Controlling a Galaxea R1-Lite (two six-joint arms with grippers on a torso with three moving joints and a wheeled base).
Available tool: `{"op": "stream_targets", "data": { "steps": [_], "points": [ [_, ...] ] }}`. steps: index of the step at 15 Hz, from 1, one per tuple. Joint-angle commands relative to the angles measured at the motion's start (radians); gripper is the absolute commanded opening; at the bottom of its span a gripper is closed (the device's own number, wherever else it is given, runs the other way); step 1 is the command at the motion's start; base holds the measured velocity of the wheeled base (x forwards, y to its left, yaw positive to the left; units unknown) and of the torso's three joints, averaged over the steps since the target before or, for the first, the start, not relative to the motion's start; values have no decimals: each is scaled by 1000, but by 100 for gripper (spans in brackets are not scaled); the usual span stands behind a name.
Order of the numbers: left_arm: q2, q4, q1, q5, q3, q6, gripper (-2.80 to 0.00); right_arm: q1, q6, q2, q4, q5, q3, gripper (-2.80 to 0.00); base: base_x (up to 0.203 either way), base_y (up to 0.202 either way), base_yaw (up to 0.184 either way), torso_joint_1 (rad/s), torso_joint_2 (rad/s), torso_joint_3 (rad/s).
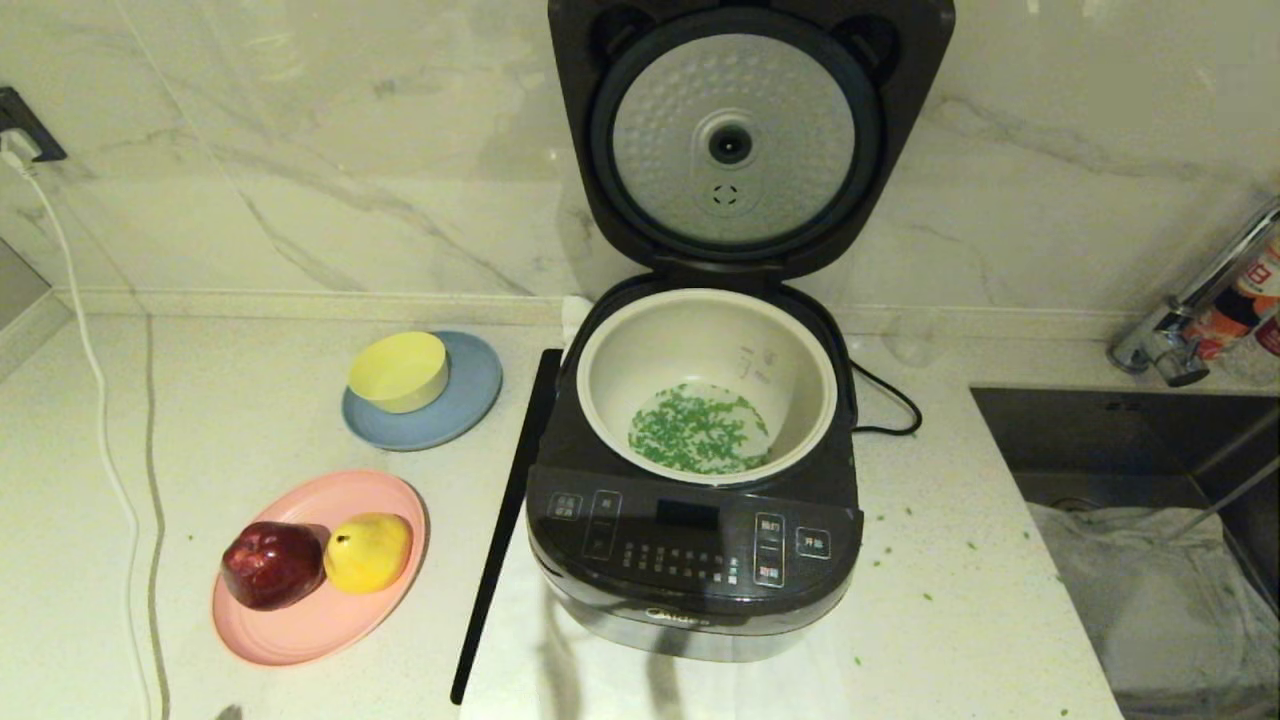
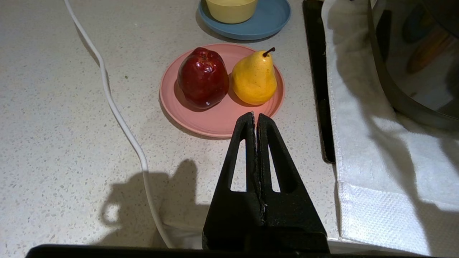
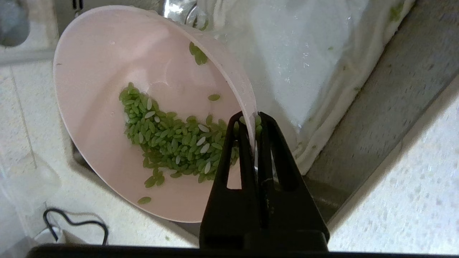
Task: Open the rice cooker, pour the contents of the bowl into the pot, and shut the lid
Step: Fill a bowl with water from the tap
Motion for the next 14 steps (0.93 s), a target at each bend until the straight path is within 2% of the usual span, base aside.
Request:
{"op": "stream_targets", "data": {
  "steps": [1, 6, 14],
  "points": [
    [1, 0, 1, 0, 9, 0, -280, 0, 3, 54, 0, 3, -30, -280, 0, 0, 0, 0, 0, 0],
    [1, -1, 1, 1, 9, 0, -280, 15, 7, 118, 3, 1, -106, -280, 0, 0, 0, 0, 0, 0],
    [1, -1, 1, 1, 9, 0, -280, 104, 14, 129, 3, -7, -132, -280, 0, 0, 0, 0, 0, 0]
  ]
}}
